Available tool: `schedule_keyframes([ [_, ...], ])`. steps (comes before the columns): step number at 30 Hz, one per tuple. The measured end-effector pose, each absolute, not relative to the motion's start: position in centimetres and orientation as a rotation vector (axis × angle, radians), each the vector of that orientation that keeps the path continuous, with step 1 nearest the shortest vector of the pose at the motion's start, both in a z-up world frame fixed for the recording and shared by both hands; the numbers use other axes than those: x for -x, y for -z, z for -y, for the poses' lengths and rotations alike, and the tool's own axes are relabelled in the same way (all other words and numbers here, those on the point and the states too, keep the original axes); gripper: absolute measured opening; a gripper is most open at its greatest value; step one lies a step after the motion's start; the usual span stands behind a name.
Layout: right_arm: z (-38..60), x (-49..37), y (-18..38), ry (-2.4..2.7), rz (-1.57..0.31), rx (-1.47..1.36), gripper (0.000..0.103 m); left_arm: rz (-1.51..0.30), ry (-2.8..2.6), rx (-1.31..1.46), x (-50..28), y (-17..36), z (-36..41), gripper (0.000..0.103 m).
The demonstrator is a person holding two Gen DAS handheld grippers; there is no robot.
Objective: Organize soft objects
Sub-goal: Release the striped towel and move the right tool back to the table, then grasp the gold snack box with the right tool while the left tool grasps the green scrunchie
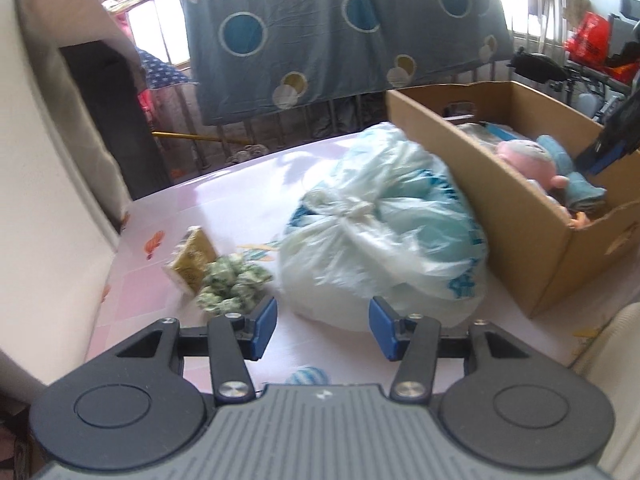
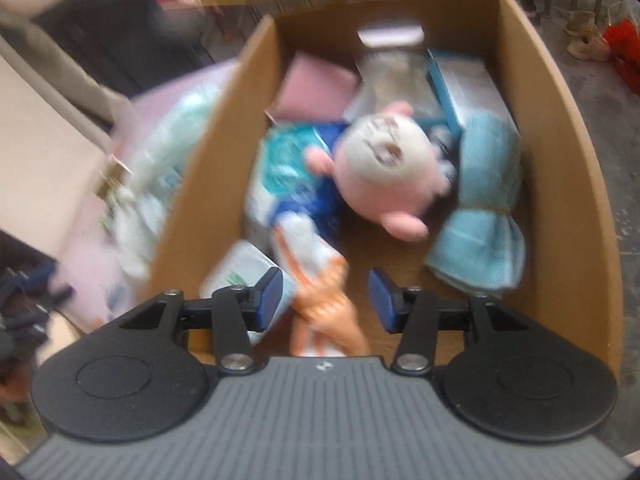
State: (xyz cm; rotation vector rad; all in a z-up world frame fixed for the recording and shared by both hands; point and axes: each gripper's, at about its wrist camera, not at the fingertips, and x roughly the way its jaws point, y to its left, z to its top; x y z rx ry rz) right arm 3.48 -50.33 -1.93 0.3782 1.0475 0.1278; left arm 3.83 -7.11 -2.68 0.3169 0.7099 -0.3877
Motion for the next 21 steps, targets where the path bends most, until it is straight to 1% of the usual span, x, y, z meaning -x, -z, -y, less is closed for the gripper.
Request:
schedule_keyframes([
  [5, 45.8, -5.9, -1.1, -0.273, -0.97, -0.395, 0.059, -0.698, 0.294, -0.301, -4.7, 3.0, 4.5, 0.055],
  [11, 36.7, -11.7, -1.8, -0.491, -0.991, -0.379, 0.064, -0.672, 0.235, -0.266, -6.4, 4.0, 1.9, 0.056],
  [13, 33.4, -14.0, -1.5, -0.548, -1.014, -0.379, 0.068, -0.643, 0.233, -0.286, -7.3, 4.7, 1.7, 0.061],
  [14, 31.7, -15.4, -1.3, -0.572, -1.028, -0.387, 0.072, -0.629, 0.229, -0.302, -7.8, 5.1, 1.7, 0.062],
  [15, 30.3, -16.8, -1.0, -0.592, -1.043, -0.401, 0.074, -0.61, 0.23, -0.319, -8.3, 5.5, 1.8, 0.063],
  [18, 26.5, -21.5, 0.5, -0.627, -1.098, -0.492, 0.078, -0.595, 0.279, -0.37, -10.2, 7.1, 2.1, 0.072],
  [21, 23.5, -26.2, 3.4, -0.605, -1.189, -0.604, 0.079, -0.639, 0.329, -0.382, -12.4, 9.0, 2.6, 0.073],
])
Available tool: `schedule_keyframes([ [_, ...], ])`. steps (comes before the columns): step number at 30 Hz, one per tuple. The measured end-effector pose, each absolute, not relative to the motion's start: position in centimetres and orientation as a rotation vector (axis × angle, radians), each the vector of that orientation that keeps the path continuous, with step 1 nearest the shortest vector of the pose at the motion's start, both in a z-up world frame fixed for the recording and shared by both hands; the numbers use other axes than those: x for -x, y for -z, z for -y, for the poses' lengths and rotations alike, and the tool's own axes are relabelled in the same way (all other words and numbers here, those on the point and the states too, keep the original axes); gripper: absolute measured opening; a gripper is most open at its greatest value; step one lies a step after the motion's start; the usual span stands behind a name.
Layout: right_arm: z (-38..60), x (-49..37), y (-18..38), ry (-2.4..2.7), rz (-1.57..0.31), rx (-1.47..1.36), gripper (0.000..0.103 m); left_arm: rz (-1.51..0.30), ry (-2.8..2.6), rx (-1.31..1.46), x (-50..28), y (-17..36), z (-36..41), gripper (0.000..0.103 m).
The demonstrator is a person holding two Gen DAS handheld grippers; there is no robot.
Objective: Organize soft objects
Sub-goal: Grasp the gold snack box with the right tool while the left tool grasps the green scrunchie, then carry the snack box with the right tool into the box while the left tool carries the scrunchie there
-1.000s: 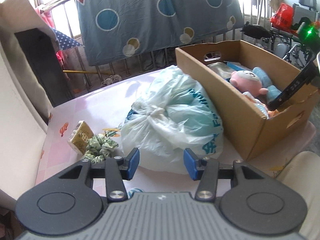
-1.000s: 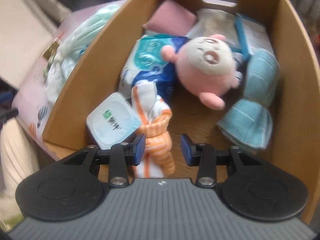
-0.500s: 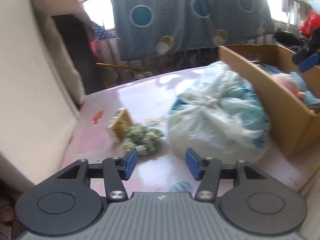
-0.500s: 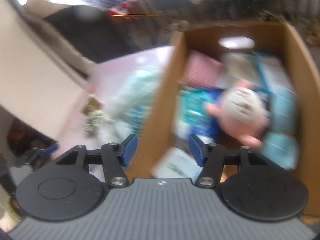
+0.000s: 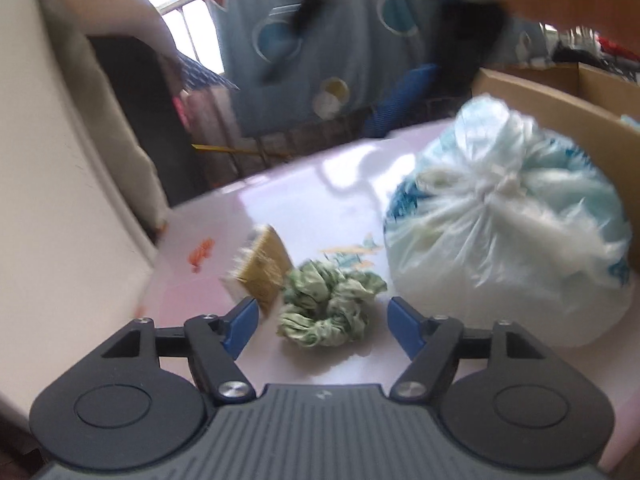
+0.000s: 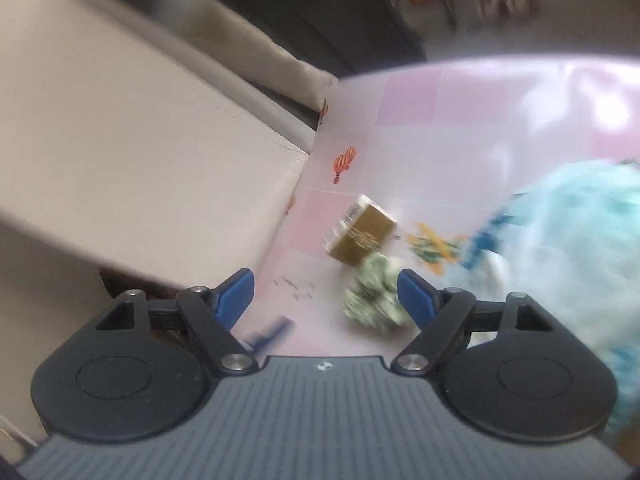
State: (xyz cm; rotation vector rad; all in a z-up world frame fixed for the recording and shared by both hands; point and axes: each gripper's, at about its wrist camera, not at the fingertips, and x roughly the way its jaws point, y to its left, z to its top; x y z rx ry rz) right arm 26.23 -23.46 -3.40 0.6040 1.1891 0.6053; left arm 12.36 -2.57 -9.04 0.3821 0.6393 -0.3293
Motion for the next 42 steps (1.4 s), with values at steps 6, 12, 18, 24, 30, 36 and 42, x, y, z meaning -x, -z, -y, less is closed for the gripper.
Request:
schedule_keyframes([
  [6, 19.7, -32.2, 10.5, -0.44, -1.368, -0.751, 0.08, -0.725, 0.334, -0.349, -15.9, 12.0, 2.5, 0.073],
  [12, 16.4, -33.9, 14.4, -0.376, -1.442, -0.746, 0.08, -0.765, 0.329, -0.276, -17.1, 13.2, 1.6, 0.057],
  [18, 14.9, -33.1, 15.7, -0.366, -1.441, -0.725, 0.051, -0.73, 0.333, -0.267, -16.2, 12.9, 1.5, 0.026],
  [24, 16.5, -32.1, 14.0, -0.383, -1.366, -0.765, 0.04, -0.673, 0.337, -0.296, -14.9, 11.6, 1.6, 0.018],
  [30, 21.4, -29.1, 8.0, -0.448, -1.212, -0.864, 0.038, -0.625, 0.331, -0.31, -12.4, 9.5, 1.6, 0.018],
  [36, 32.8, -20.3, -1.0, -0.423, -0.974, -0.885, 0.038, -0.611, 0.324, -0.266, -10.7, 7.7, 1.0, 0.018],
  [42, 46.0, -8.5, -4.9, -0.182, -0.883, -0.857, 0.038, -0.609, 0.315, -0.198, -9.7, 5.5, 0.6, 0.018],
])
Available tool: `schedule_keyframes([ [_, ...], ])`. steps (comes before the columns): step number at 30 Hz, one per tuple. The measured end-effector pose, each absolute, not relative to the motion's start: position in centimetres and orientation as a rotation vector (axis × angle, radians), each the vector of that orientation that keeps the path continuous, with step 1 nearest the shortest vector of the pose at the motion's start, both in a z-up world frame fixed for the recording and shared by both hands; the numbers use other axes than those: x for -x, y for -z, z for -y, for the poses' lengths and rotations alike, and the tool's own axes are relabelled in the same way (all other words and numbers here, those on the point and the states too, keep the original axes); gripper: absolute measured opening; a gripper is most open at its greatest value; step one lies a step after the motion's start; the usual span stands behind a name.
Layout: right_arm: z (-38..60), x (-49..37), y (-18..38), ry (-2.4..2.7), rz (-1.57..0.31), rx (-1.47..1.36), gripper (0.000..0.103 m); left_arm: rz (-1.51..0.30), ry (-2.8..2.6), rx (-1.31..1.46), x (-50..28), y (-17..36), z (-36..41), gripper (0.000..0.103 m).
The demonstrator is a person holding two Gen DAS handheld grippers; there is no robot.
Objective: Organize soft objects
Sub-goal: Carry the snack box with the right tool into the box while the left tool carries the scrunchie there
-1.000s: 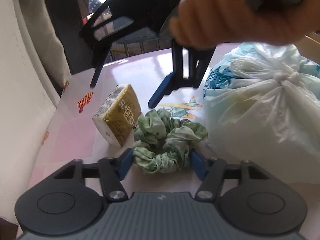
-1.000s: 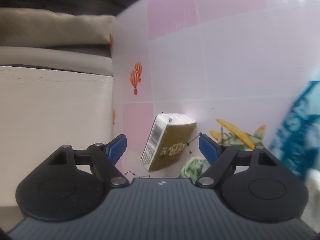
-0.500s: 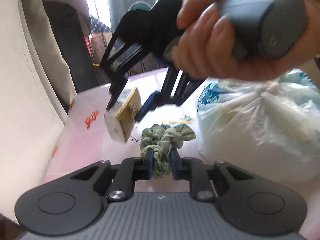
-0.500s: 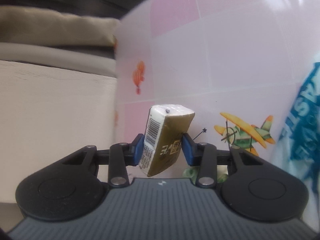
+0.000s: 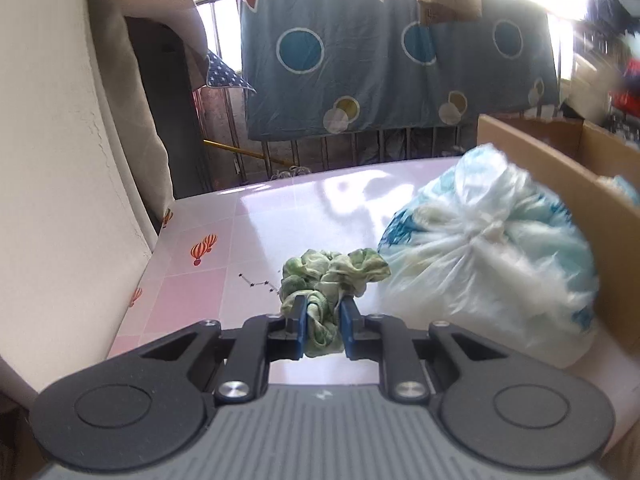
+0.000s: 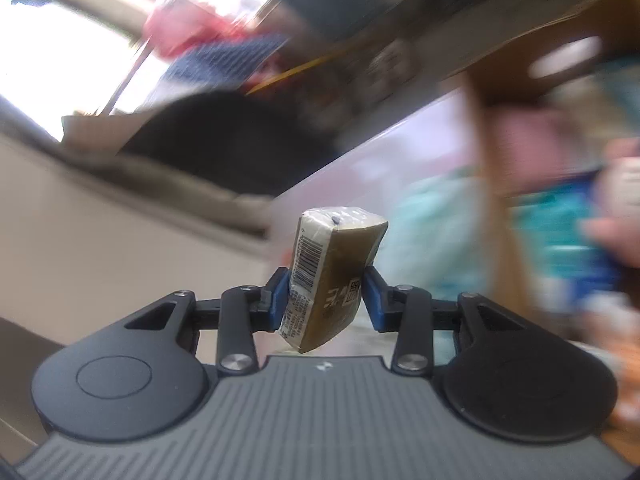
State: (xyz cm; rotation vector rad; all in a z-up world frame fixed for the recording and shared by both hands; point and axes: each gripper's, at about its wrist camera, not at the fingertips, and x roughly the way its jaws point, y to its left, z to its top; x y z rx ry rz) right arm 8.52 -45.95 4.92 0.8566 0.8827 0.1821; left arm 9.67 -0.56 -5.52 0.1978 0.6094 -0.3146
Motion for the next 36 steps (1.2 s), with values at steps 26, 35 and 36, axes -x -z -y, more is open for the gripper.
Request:
schedule_keyframes([
  [26, 51.2, -4.1, 6.9, 0.023, -1.213, -0.378, 0.054, -0.443, 0.437, -0.26, -2.3, -1.9, 9.6, 0.019],
  [35, 56.0, 6.3, -0.6, 0.062, -0.806, -0.745, 0.062, -0.485, 0.612, -0.251, -2.2, -2.8, 15.4, 0.019],
  [36, 56.2, 7.7, -1.5, 0.076, -0.766, -0.754, 0.064, -0.507, 0.646, -0.254, -2.3, -2.8, 16.6, 0.019],
])
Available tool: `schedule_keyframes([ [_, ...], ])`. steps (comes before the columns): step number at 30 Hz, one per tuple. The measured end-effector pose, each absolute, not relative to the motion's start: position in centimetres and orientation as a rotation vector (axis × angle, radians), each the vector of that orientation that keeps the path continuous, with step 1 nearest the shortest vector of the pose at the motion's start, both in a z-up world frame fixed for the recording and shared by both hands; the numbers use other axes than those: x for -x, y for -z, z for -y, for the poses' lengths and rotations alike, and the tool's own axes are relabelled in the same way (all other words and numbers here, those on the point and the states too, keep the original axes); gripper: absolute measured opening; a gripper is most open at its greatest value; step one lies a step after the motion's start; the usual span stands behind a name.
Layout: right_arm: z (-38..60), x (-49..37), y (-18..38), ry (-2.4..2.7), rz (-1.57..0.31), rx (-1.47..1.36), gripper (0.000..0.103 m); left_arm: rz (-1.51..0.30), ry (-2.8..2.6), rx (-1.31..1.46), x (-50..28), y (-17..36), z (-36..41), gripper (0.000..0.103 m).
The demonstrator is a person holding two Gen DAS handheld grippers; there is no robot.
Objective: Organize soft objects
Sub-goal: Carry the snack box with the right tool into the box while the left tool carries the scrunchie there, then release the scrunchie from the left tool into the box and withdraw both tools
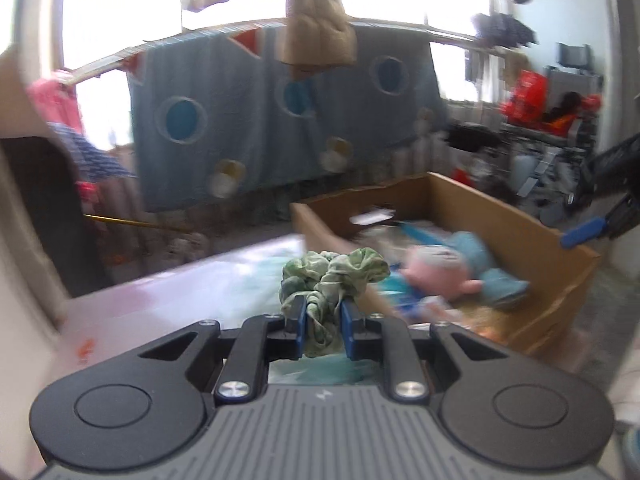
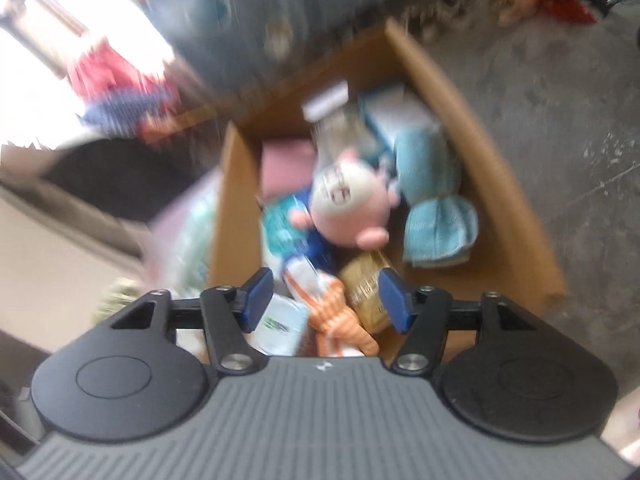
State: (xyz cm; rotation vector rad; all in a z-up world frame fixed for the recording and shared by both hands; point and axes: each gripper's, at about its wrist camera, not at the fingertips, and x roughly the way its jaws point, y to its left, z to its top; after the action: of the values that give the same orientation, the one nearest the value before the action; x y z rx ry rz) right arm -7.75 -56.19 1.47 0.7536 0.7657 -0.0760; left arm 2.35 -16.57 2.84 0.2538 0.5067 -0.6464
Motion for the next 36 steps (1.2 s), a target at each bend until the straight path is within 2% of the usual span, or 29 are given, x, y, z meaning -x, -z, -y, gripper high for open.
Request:
schedule_keyframes([
  [3, 56.5, 12.1, -2.8, 0.117, -0.658, -0.791, 0.072, -0.591, 0.747, -0.294, -2.8, -2.3, 20.9, 0.019],
  [15, 57.0, 23.4, 0.6, 0.299, -0.409, -0.923, 0.073, -0.849, 0.984, -0.229, -5.2, 0.8, 35.6, 0.021],
  [17, 57.1, 24.5, 1.8, 0.327, -0.397, -0.944, 0.073, -0.871, 1.001, -0.214, -5.4, 1.6, 37.4, 0.029],
  [19, 57.3, 25.3, 3.3, 0.348, -0.396, -0.978, 0.074, -0.895, 1.011, -0.195, -5.5, 2.6, 38.5, 0.047],
  [22, 57.6, 26.0, 5.4, 0.371, -0.426, -1.025, 0.074, -0.936, 0.993, -0.148, -5.6, 3.7, 38.5, 0.062],
  [27, 57.4, 26.2, 6.2, 0.365, -0.437, -0.993, 0.074, -0.917, 0.959, -0.097, -5.2, 2.3, 35.1, 0.073],
  [33, 54.6, 24.7, 4.1, 0.291, -0.445, -0.837, 0.086, -0.836, 0.789, -0.102, -4.0, -1.1, 27.3, 0.095],
  [36, 52.3, 23.1, 3.0, 0.247, -0.47, -0.73, 0.097, -0.819, 0.642, -0.128, -2.9, -1.7, 23.3, 0.1],
])
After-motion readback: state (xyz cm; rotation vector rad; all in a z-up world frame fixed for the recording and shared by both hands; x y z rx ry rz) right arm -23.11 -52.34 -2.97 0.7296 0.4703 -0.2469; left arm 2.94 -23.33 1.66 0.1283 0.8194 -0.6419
